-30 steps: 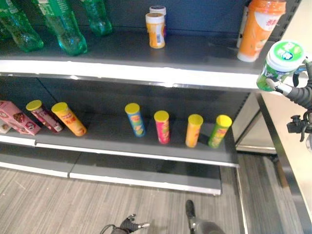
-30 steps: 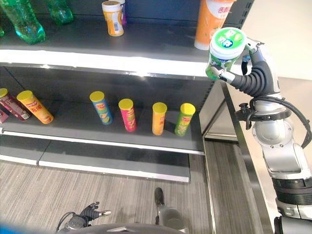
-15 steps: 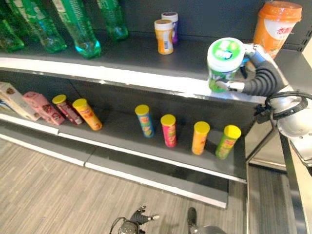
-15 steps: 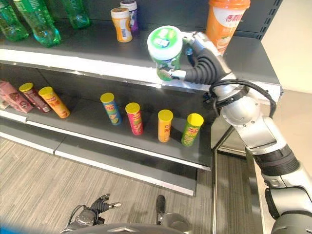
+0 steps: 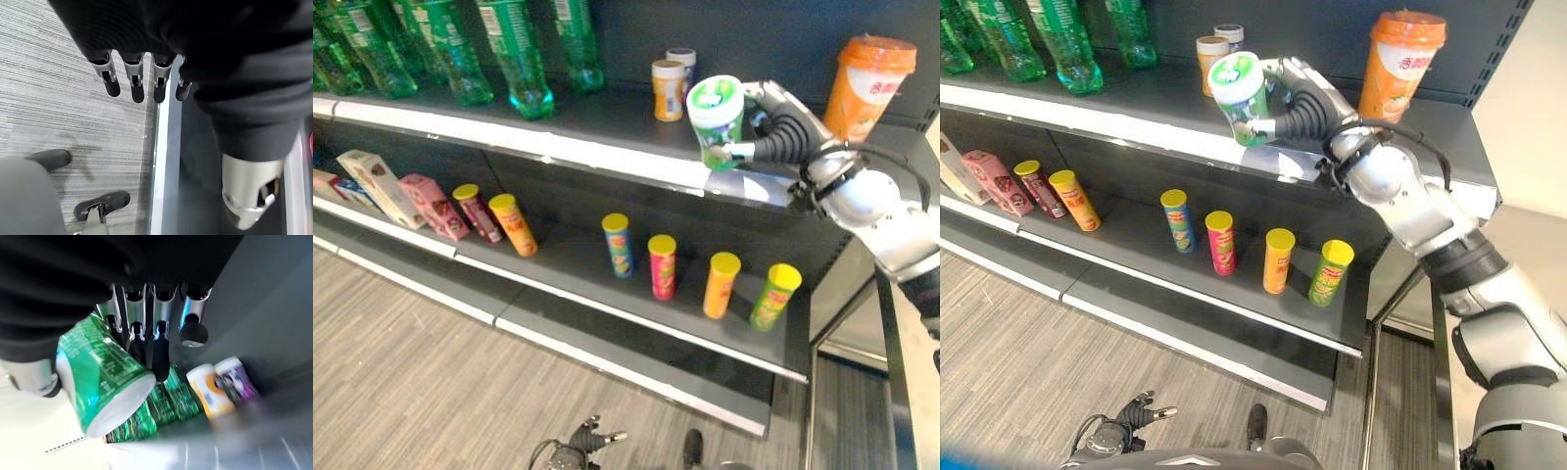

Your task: Put the goods on the table back onto the shelves and tidy them up.

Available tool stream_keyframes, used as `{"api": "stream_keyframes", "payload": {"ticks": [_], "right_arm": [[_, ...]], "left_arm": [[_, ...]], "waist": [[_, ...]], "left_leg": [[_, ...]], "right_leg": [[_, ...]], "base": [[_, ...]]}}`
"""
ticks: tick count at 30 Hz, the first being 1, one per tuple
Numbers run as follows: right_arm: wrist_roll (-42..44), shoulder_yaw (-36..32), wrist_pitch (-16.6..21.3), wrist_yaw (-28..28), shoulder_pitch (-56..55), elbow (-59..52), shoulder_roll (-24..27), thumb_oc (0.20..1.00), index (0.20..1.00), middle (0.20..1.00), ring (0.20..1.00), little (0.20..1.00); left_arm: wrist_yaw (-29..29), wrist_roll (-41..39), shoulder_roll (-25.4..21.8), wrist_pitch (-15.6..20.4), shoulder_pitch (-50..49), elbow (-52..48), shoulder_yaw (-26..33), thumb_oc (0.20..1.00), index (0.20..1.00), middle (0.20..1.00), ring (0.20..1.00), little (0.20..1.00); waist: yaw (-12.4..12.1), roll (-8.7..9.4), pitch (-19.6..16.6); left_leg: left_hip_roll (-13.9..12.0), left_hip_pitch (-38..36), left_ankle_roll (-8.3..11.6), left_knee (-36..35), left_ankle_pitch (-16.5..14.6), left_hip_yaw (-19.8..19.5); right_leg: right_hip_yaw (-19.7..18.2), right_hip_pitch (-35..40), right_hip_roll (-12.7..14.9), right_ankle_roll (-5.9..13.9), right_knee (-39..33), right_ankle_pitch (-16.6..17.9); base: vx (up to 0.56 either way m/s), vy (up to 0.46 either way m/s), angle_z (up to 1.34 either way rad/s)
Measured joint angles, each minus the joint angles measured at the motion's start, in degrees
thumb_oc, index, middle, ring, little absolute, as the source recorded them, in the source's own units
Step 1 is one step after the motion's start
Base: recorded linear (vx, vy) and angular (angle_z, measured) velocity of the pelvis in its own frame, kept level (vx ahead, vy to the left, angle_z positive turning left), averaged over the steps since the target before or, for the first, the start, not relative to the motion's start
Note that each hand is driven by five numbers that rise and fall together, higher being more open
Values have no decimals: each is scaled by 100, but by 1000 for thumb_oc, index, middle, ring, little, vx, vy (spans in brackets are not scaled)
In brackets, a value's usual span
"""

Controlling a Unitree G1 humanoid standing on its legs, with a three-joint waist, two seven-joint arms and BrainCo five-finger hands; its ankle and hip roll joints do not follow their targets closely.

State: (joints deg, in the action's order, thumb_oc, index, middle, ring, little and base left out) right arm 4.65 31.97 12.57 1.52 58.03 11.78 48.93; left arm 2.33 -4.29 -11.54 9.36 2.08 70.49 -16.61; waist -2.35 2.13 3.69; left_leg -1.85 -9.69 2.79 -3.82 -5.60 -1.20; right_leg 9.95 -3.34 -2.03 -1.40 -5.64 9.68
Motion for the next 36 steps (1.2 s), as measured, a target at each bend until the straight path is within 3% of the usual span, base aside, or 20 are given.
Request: {"api": "stream_keyframes", "payload": {"ticks": [3,6,16,28,36], "right_arm": [[32,50,14,78,129,321,-120,200,200,200,200,200],[37,348,-151,114,580,1429,-305,200,200,200,200,200],[32,457,-253,118,737,2050,-1031,200,200,200,200,200],[27,455,-318,118,870,2312,-1235,200,200,200,200,200],[-26,485,-399,119,1229,3208,-1681,200,200,200,200,200]], "left_arm": [[12,-18,-84,-2,-80,22,-7,1000,1000,1000,1000,1000],[44,-223,-151,-6,-267,189,-61,1000,1000,1000,1000,1000],[94,-238,-151,-8,-467,226,-110,1000,1000,1000,1000,1000],[96,-452,-149,-9,-517,230,-108,1000,1000,1000,1000,1000],[98,-457,-178,-9,-490,232,-110,1000,1000,1000,1000,1000]], "waist": [[-22,10,-51],[-116,-18,-66],[-305,-76,-56],[-304,-79,-46],[-291,-21,-45]], "left_leg": [[6,46,-6,1,35,-114],[7,65,-8,-1,49,-289],[-3,182,18,-18,105,-566],[-4,202,13,-17,108,-591],[-14,202,10,-7,110,-581]], "right_leg": [[104,6,50,39,2,14],[293,60,98,42,0,-18],[587,67,169,36,1,-78],[628,62,176,43,-1,-90],[626,62,169,43,-1,-89]], "base": [[4,-21,22],[-2,-18,33],[9,-5,18],[4,2,2],[0,0,0]]}}
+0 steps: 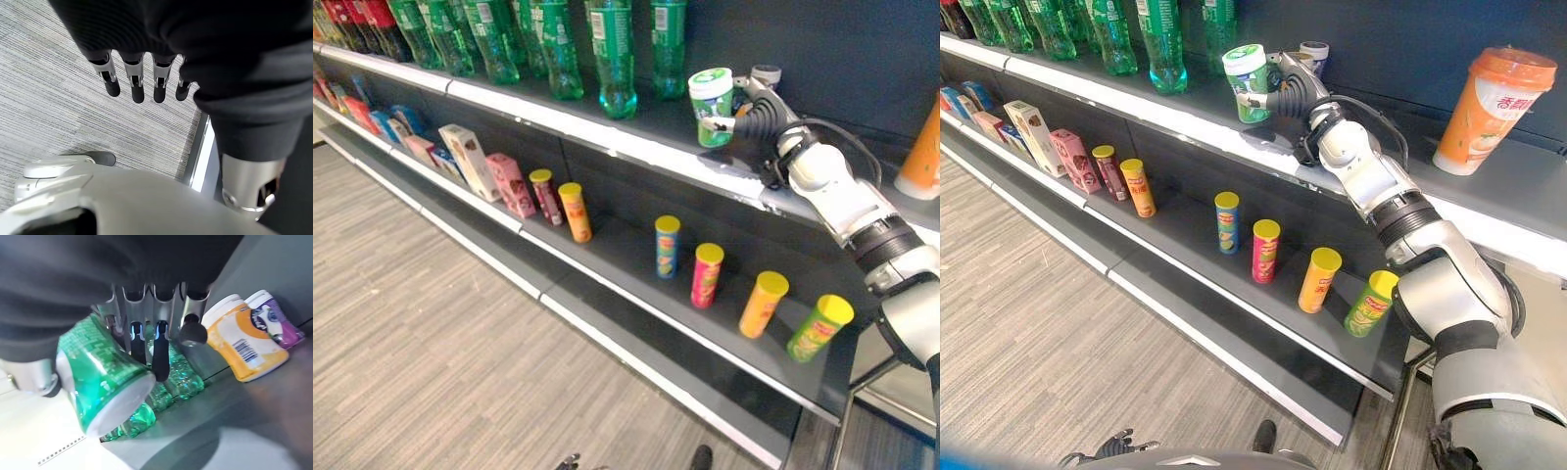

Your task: Put the goods on the table back onto the shelves and tidy them up.

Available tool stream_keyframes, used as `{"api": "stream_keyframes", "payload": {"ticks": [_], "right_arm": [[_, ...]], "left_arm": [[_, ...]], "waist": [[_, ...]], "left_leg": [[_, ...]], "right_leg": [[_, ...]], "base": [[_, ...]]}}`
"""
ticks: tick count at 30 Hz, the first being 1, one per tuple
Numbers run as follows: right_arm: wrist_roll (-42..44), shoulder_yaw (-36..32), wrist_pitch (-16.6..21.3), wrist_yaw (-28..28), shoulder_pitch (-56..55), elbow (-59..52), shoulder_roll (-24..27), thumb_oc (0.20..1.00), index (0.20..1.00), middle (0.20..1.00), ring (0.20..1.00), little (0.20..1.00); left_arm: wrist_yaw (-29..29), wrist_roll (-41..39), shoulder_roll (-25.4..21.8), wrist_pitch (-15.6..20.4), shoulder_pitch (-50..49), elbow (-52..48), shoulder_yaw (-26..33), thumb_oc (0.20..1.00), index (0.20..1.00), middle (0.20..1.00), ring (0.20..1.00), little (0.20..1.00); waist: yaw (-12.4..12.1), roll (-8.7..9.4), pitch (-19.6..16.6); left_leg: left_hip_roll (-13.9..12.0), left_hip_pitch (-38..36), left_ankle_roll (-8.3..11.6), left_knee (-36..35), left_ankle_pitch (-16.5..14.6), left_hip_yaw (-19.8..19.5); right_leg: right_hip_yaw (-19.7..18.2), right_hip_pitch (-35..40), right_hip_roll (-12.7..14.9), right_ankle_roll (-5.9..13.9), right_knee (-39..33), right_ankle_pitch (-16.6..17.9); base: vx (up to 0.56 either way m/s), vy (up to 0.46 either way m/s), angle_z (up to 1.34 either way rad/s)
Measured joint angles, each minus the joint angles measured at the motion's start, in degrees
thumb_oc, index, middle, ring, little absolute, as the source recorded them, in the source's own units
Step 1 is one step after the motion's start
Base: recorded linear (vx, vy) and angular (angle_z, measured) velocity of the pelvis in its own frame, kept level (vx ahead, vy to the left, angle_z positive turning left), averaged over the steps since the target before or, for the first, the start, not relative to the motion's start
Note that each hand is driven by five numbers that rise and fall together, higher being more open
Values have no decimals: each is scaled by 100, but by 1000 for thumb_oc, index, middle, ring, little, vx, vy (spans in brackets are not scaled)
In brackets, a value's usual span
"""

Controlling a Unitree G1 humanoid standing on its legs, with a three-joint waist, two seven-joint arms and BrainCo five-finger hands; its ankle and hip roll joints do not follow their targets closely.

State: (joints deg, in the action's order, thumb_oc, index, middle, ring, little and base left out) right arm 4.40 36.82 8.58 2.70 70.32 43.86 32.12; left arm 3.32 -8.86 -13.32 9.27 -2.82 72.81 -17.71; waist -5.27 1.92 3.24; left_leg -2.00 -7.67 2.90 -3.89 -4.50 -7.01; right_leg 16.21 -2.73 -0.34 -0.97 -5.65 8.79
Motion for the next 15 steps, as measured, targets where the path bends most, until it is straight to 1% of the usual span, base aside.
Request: {"api": "stream_keyframes", "payload": {"ticks": [4,9,11,15], "right_arm": [[8,-23,-90,-31,93,325,-214,200,200,200,200,200],[4,3,-123,-55,239,661,-516,200,200,200,200,200],[2,14,-211,-59,250,658,-565,200,200,200,200,200],[0,53,-250,-70,246,662,-607,200,200,200,200,200]], "left_arm": [[-1,0,-35,2,34,-2,-12,1000,1000,1000,1000,1000],[-1,-3,-53,2,36,-1,-15,1000,1000,1000,1000,1000],[-1,-4,-53,2,37,-1,-15,1000,1000,1000,1000,1000],[-2,-4,-54,1,54,-4,-46,1000,1000,1000,1000,1000]], "waist": [[-18,73,-30],[-27,111,-40],[-56,118,-43],[-109,116,-42]], "left_leg": [[-16,1,0,0,0,7],[-45,30,-1,1,1,7],[-59,40,0,1,1,9],[-59,41,12,4,17,18]], "right_leg": [[1,0,-9,0,0,0],[58,0,-9,2,0,-2],[84,0,-10,4,0,-6],[85,-1,-11,4,0,-6]], "base": [[0,0,0],[-6,1,6],[-1,5,7],[-1,2,1]]}}
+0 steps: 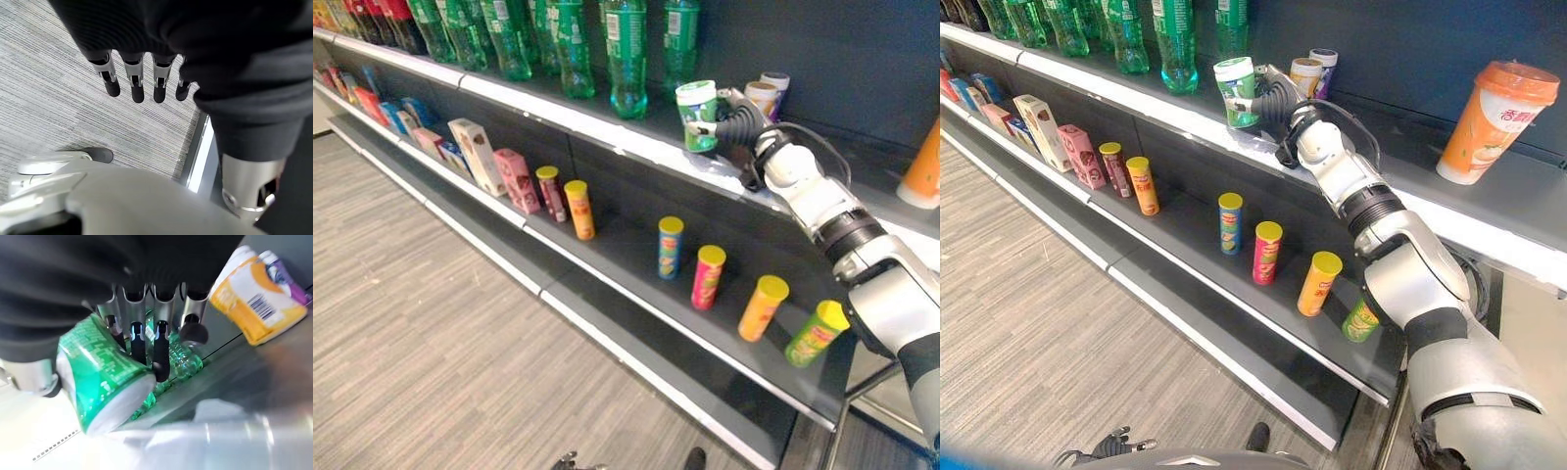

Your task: Put the goods on the table back onto the shelves and tidy them up.

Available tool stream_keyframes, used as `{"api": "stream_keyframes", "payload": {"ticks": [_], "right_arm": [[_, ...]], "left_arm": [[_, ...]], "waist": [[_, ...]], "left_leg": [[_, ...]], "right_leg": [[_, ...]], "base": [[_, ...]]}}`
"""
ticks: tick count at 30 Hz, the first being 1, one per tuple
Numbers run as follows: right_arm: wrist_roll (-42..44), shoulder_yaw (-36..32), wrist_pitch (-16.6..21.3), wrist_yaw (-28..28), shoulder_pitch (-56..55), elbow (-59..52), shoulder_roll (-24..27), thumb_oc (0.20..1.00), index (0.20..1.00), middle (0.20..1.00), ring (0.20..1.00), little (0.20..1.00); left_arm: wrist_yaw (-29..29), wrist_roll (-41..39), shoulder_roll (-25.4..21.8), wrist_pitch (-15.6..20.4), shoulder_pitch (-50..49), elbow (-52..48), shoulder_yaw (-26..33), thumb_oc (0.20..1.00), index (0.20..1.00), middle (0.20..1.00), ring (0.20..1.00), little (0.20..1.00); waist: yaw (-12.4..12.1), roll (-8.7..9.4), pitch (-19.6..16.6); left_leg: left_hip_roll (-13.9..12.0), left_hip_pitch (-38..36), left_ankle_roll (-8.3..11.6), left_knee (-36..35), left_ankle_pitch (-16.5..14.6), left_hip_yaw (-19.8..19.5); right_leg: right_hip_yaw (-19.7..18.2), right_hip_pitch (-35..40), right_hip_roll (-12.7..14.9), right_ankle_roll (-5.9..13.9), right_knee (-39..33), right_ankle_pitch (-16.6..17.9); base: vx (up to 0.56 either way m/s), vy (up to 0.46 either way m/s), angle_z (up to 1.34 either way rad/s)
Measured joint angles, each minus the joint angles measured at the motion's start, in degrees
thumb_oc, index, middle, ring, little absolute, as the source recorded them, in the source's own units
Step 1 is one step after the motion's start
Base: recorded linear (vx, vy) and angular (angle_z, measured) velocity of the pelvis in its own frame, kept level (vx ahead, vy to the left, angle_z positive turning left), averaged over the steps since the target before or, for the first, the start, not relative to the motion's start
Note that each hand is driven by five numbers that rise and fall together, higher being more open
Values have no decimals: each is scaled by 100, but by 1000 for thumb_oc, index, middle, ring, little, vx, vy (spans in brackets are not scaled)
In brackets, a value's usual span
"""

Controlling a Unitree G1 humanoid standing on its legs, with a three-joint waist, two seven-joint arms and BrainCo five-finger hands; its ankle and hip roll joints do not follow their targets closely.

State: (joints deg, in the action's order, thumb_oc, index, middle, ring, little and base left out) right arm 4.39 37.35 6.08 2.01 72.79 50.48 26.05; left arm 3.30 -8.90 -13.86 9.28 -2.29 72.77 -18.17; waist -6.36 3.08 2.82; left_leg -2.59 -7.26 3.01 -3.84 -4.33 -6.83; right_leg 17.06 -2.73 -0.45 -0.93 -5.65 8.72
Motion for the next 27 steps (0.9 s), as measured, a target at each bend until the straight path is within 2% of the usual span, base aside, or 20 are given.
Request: {"api": "stream_keyframes", "payload": {"ticks": [22,27], "right_arm": [[-231,122,-42,157,65,397,-57,200,200,200,200,200],[-311,125,-50,157,110,384,11,200,200,200,200,200]], "left_arm": [[-5,-1,-39,0,1,-5,-66,1000,1000,1000,1000,1000],[-5,-1,-55,0,-4,-4,-63,1000,1000,1000,1000,1000]], "waist": [[-15,61,-28],[35,81,-8]], "left_leg": [[-3,17,-9,-1,24,117],[13,19,-20,-2,33,180]], "right_leg": [[-51,-13,10,1,-22,-2],[-177,-30,10,-16,-26,-14]], "base": [[0,0,0],[-3,6,-1]]}}
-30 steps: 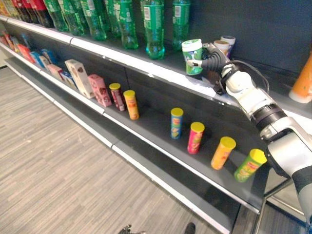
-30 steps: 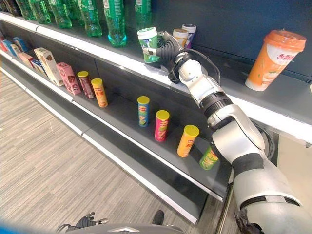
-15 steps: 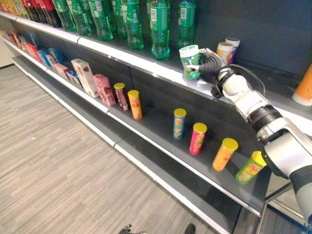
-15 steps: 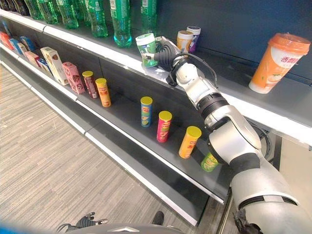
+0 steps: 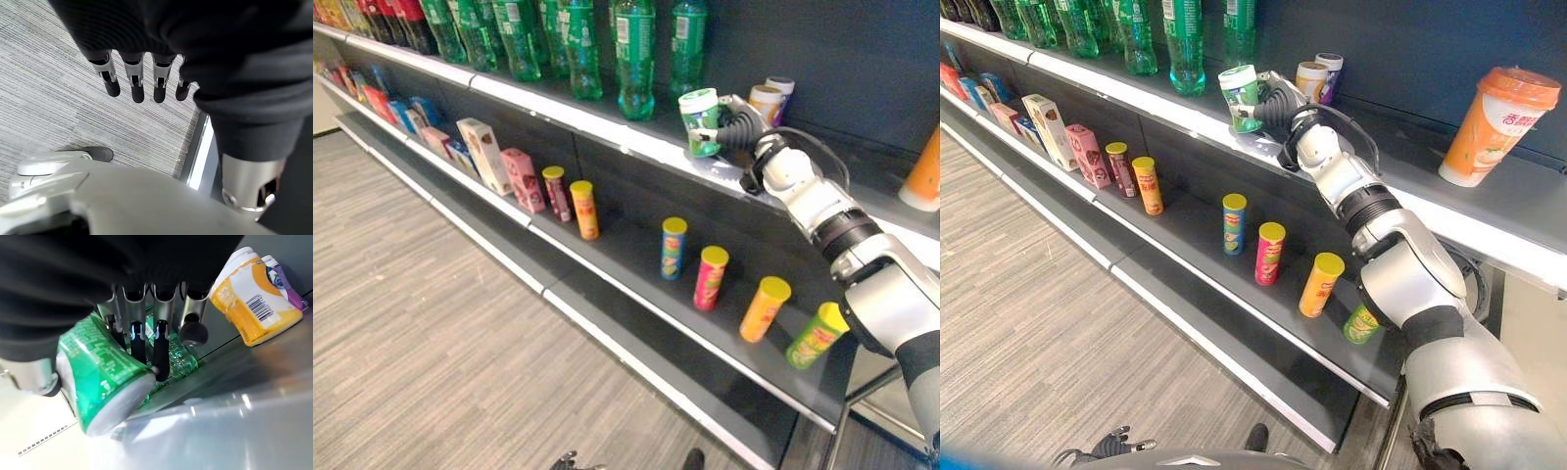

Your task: Put the goods on the table back onto the shelves and tidy them up.

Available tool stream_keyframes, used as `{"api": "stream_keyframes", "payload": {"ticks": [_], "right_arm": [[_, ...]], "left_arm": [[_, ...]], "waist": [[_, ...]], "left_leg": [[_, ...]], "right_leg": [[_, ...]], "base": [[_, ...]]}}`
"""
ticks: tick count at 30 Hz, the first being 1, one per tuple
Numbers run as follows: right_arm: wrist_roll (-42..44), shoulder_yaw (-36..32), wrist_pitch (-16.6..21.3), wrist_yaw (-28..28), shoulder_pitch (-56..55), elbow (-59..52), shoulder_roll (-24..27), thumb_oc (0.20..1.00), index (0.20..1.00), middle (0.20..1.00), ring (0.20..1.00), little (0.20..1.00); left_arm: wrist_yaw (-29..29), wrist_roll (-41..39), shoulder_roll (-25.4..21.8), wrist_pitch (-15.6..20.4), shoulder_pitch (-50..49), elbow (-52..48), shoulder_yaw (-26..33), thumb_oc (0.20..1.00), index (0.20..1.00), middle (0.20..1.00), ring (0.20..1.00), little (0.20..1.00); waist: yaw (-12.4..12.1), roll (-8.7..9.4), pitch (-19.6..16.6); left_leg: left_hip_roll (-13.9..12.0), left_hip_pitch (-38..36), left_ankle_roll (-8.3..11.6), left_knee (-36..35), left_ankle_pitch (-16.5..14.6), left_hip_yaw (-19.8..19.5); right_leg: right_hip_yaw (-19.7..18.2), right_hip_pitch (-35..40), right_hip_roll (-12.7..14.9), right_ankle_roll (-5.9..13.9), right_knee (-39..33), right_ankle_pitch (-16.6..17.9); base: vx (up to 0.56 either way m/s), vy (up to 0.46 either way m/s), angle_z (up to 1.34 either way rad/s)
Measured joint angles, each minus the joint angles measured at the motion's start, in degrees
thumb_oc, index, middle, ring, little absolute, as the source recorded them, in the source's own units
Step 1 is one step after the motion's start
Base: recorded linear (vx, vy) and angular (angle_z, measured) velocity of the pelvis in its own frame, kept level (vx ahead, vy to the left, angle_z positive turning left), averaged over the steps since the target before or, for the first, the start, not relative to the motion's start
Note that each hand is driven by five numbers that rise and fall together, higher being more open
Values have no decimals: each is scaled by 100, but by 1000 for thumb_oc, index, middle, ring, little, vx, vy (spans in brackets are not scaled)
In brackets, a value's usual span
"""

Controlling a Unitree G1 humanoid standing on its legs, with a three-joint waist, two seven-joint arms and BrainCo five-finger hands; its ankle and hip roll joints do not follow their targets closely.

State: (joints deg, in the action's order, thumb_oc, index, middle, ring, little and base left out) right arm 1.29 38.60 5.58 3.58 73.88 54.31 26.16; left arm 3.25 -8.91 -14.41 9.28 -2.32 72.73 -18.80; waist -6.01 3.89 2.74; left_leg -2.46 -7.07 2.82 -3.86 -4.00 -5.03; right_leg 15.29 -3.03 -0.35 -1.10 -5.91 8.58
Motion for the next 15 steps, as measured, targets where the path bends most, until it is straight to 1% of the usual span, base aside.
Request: {"api": "stream_keyframes", "payload": {"ticks": [2,3,6,8,10,15], "right_arm": [[-127,-1,-12,9,37,4,80,200,200,200,200,200],[-127,-1,-24,10,57,11,262,200,200,200,200,200],[-129,-18,-79,38,87,64,456,200,200,200,200,200],[-126,-44,-163,104,88,199,614,200,200,200,200,200],[-126,-189,-191,117,93,252,767,200,200,200,200,200],[-124,-218,-190,118,106,176,762,200,200,200,200,200]], "left_arm": [[0,0,-15,0,-8,0,1,1000,1000,1000,1000,1000],[0,0,-36,0,-8,0,4,1000,1000,1000,1000,1000],[2,0,-35,-1,-4,-1,4,1000,1000,1000,1000,1000],[2,0,-34,1,13,-6,3,1000,1000,1000,1000,1000],[5,0,-30,1,10,-1,4,1000,1000,1000,1000,1000],[5,1,12,1,11,-1,8,1000,1000,1000,1000,1000]], "waist": [[61,9,7],[92,18,12],[109,17,19],[160,-25,46],[223,-86,62],[222,-211,121]], "left_leg": [[6,2,-8,-4,5,-1],[9,6,-11,-6,7,30],[3,-2,-22,-6,15,148],[2,-15,-32,-7,23,185],[-10,-27,11,-10,37,228],[-8,-156,25,-15,29,289]], "right_leg": [[-24,-8,6,11,0,0],[-47,-28,2,23,1,-1],[-161,-54,-20,51,16,21],[-185,-52,-26,53,25,36],[-195,-47,-39,41,26,45],[-262,42,-52,30,25,44]], "base": [[-11,9,-6],[-14,13,-11],[-6,12,-18],[-6,6,-7],[-5,1,-5],[-14,-1,-6]]}}
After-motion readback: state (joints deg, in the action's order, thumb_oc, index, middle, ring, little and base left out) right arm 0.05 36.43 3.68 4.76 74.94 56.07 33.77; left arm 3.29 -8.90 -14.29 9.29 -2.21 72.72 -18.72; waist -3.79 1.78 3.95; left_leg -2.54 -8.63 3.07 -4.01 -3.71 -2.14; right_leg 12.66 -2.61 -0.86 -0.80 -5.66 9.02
